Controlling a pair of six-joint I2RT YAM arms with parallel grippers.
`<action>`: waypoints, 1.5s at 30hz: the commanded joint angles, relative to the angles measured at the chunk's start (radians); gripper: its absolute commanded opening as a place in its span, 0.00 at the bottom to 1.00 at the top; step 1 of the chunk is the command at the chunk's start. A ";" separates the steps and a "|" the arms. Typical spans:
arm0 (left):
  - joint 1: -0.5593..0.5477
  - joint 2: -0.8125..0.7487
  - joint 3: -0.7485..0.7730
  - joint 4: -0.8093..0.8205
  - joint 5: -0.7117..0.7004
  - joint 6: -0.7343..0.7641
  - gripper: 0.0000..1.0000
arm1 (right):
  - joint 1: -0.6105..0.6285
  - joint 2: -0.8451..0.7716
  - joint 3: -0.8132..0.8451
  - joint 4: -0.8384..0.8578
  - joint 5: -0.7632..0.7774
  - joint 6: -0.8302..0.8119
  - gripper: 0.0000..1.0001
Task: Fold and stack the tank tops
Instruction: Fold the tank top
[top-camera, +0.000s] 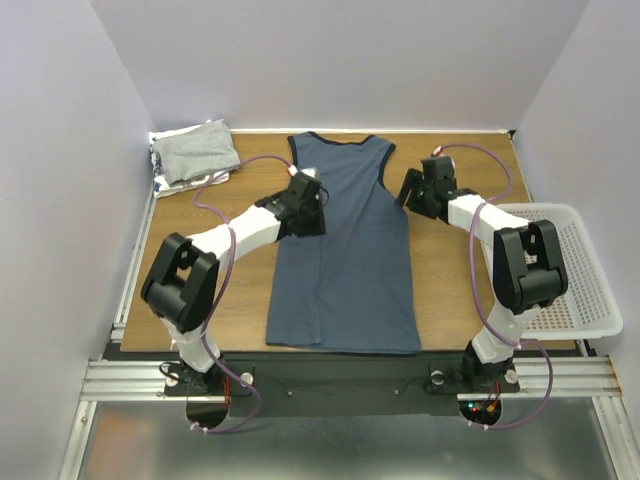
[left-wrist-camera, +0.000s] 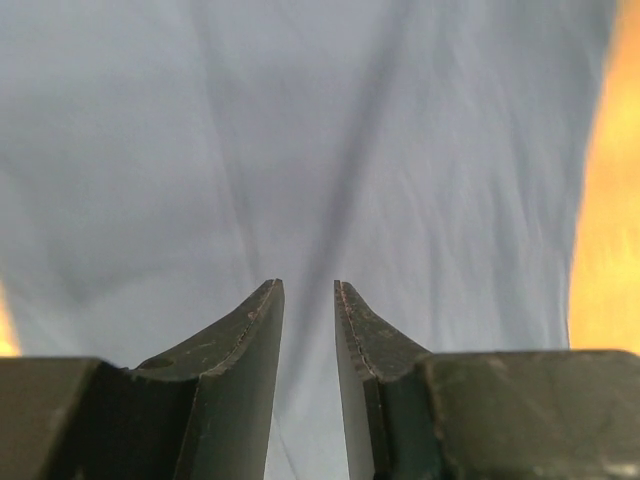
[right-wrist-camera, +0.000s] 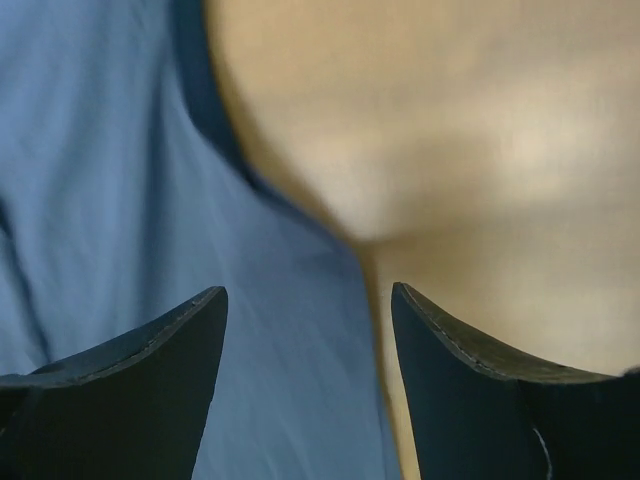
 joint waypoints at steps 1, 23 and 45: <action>0.112 0.087 0.114 0.071 -0.162 -0.064 0.39 | 0.064 -0.149 -0.110 0.015 0.041 0.039 0.72; 0.275 0.679 0.785 -0.103 -0.158 -0.001 0.38 | 0.242 -0.307 -0.428 -0.002 0.049 0.142 0.67; 0.269 0.578 0.944 -0.062 -0.071 0.108 0.48 | 0.182 -0.322 -0.307 0.001 0.080 0.137 0.77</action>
